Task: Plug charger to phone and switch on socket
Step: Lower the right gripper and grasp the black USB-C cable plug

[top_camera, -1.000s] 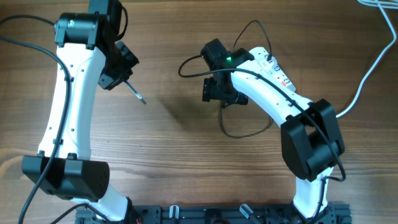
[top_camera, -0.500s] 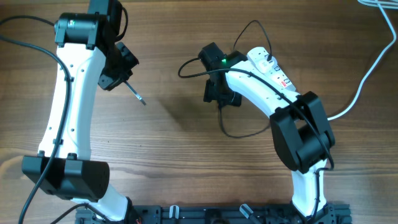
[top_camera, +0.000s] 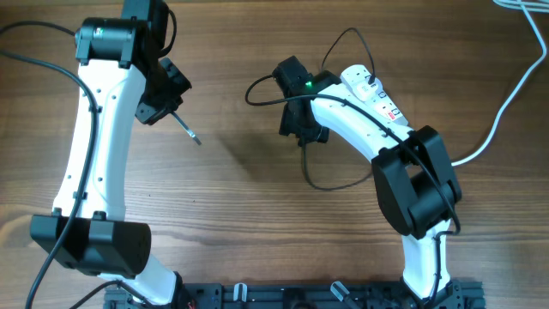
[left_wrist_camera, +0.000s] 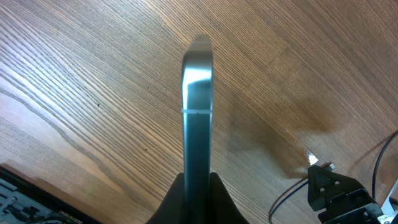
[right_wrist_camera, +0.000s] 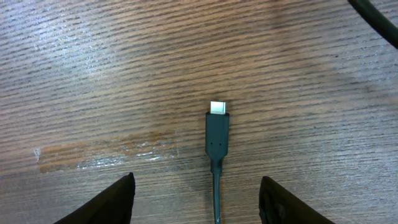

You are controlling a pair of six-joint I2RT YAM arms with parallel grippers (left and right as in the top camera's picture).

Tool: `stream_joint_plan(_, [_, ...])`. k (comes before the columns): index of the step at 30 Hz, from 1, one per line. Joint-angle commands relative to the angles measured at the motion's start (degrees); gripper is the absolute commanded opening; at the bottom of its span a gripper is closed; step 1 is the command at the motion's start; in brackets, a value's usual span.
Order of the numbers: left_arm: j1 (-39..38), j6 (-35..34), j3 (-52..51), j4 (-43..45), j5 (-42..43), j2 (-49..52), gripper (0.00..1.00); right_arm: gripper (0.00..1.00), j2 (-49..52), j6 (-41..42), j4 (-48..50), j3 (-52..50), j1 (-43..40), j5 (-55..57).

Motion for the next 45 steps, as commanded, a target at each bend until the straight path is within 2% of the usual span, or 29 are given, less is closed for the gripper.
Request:
stream_joint_plan(1, [0.0, -1.0, 0.5, 0.2, -1.2, -0.2, 0.04, 0.64, 1.5, 1.2, 0.4, -0.2, 0.0, 1.6])
stream_joint_plan(14, [0.0, -0.9, 0.5, 0.2, -1.2, -0.2, 0.04, 0.61, 6.6, 1.0, 0.7, -0.2, 0.0, 1.1])
stream_joint_plan(17, [0.0, -0.9, 0.5, 0.2, -1.2, -0.2, 0.04, 0.54, 6.6, 1.0, 0.7, -0.2, 0.0, 0.7])
stream_joint_plan(19, [0.0, -0.9, 0.5, 0.2, -1.2, -0.2, 0.04, 0.4, 6.6, 1.1, 0.7, -0.2, 0.0, 0.5])
stream_joint_plan(24, [0.0, -0.9, 0.5, 0.2, -1.2, -0.2, 0.04, 0.37, 6.6, 1.0, 0.5, -0.2, 0.0, -0.3])
stream_joint_plan(30, [0.0, -0.9, 0.5, 0.3, -1.2, -0.2, 0.04, 0.37, 6.6, 1.1, -0.2, -0.2, 0.0, -0.4])
stream_joint_plan(33, [0.0, -1.0, 0.5, 0.5, -1.2, -0.2, 0.04, 0.32, 6.6, 1.3, -0.6, -0.2, -0.1, -0.9])
stream_joint_plan(38, [0.0, -0.9, 0.5, 0.6, -1.2, -0.2, 0.04, 0.32, 6.6, 1.2, -0.6, -0.2, -0.2, -1.2])
stream_joint_plan(40, [0.0, -0.9, 0.5, 0.6, -1.2, -0.2, 0.04, 0.3, 6.6, 1.2, -0.6, -0.2, -0.2, -1.2])
stream_joint_plan(42, [0.0, -0.9, 0.5, 0.6, -1.2, -0.2, 0.04, 0.24, 6.6, 1.2, -0.6, -0.2, -0.2, -1.2])
stream_joint_plan(45, [0.0, -0.9, 0.5, 0.6, -1.2, -0.2, 0.04, 0.22, 6.6, 1.2, -0.6, -0.2, -0.2, -1.2])
